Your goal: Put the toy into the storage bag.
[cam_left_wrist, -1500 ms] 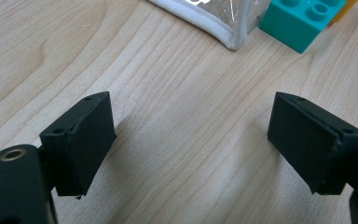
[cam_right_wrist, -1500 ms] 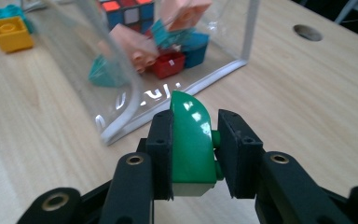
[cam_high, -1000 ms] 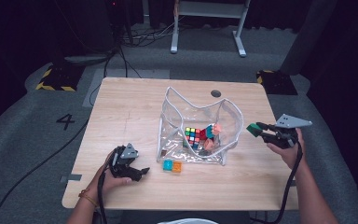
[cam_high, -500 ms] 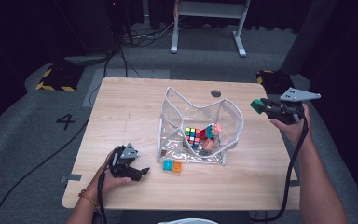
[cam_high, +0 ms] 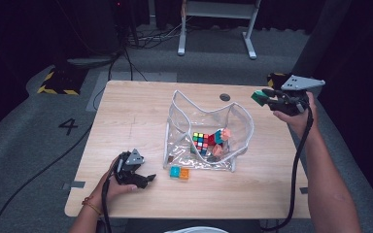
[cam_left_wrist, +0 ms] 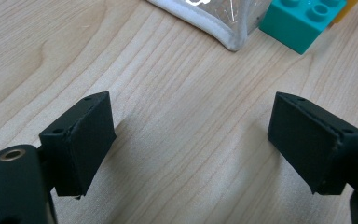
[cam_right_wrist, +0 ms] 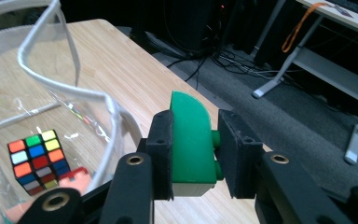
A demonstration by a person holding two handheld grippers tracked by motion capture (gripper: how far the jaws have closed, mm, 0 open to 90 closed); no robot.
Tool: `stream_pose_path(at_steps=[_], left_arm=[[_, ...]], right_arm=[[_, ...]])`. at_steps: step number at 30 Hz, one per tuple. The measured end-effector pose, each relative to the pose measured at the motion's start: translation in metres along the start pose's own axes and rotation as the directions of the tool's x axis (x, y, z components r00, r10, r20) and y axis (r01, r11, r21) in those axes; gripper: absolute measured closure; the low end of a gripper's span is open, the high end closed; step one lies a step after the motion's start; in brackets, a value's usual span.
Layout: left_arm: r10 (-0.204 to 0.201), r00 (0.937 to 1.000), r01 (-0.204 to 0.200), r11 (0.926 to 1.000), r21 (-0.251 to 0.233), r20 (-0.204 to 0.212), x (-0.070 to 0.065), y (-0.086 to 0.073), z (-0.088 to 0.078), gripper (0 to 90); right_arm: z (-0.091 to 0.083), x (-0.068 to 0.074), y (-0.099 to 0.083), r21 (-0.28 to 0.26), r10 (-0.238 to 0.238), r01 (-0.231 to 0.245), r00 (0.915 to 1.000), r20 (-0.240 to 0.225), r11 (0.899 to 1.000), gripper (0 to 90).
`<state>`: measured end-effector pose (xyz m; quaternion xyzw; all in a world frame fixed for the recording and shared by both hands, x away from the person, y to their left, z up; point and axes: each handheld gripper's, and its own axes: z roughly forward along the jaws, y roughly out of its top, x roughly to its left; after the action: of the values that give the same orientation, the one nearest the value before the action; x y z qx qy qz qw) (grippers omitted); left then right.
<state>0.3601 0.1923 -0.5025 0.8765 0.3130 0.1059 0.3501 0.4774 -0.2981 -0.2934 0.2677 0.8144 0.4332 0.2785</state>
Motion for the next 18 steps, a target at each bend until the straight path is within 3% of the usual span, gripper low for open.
stream_pose_path(at_steps=[5, 11, 17, 18], left_arm=[[0.000, 1.0000, 0.000, 1.0000, 0.000, 0.001, 0.000, 0.000, 0.000, 14.7], [0.000, 1.0000, 0.000, 1.0000, 0.002, 0.002, 0.000, 0.000, 0.000, 14.7], [0.000, 1.0000, 0.000, 1.0000, 0.002, 0.002, 0.000, 0.000, 0.000, 14.7], [0.001, 1.0000, -0.001, 1.0000, 0.002, 0.001, 0.000, 0.000, 0.000, 14.7]], right_arm=[[0.002, 0.009, 0.010, -0.013, -0.030, 0.029, 0.9991, -0.029, 0.999, 67.6], [0.005, 0.028, 0.023, -0.039, -0.069, 0.066, 0.9929, -0.096, 0.997, 67.6], [0.013, 0.051, 0.034, -0.052, -0.116, 0.109, 0.9791, -0.167, 0.993, 67.6], [0.017, 0.060, 0.037, -0.052, -0.132, 0.125, 0.9737, -0.186, 0.991, 67.6]])
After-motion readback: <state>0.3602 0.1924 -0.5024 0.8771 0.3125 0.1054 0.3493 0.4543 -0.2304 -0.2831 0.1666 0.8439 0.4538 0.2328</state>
